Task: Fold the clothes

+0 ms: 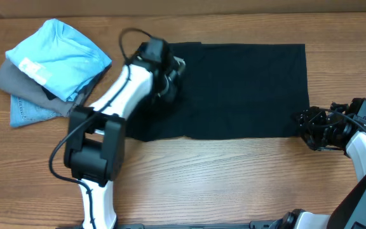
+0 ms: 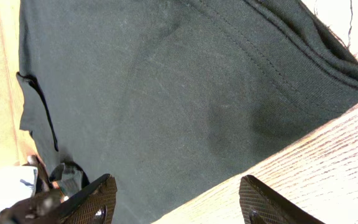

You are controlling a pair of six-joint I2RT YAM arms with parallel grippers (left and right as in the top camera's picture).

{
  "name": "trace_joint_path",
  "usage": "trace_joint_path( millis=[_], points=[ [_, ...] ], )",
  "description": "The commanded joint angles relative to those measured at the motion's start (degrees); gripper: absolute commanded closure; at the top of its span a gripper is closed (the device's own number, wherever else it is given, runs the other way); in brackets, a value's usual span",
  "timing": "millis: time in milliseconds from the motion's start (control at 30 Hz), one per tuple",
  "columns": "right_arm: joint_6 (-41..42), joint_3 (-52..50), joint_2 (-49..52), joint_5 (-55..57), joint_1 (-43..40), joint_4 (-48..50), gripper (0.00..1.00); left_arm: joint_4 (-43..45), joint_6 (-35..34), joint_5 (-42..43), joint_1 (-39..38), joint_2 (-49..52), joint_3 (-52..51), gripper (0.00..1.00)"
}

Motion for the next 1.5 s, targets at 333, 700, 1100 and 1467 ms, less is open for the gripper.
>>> trace_joint_path(
  millis=[333,700,1100,1467],
  points=[
    [-0.4,0.6,-0.1,0.0,0.4,0.5,0.33,21.2,-2.9,-5.1,0.4,0.2,-6.3,0.96],
    [-0.5,0.6,-0.1,2.1,0.4,-0.5,0.34,10.9,-8.5,-4.9,3.1,-0.2,5.9,0.85],
    [-3.1,0.7,-0.1,6.1,0.3,0.8,0.34,-31.9,-8.5,-4.1,11.2,-0.1,18.7,0.83],
    [-1.4,0.7,-0.1,7.3,-1.9,1.0,0.34,-40.8,2.2,4.1,13.9,-0.1,14.1,0.69]
  ],
)
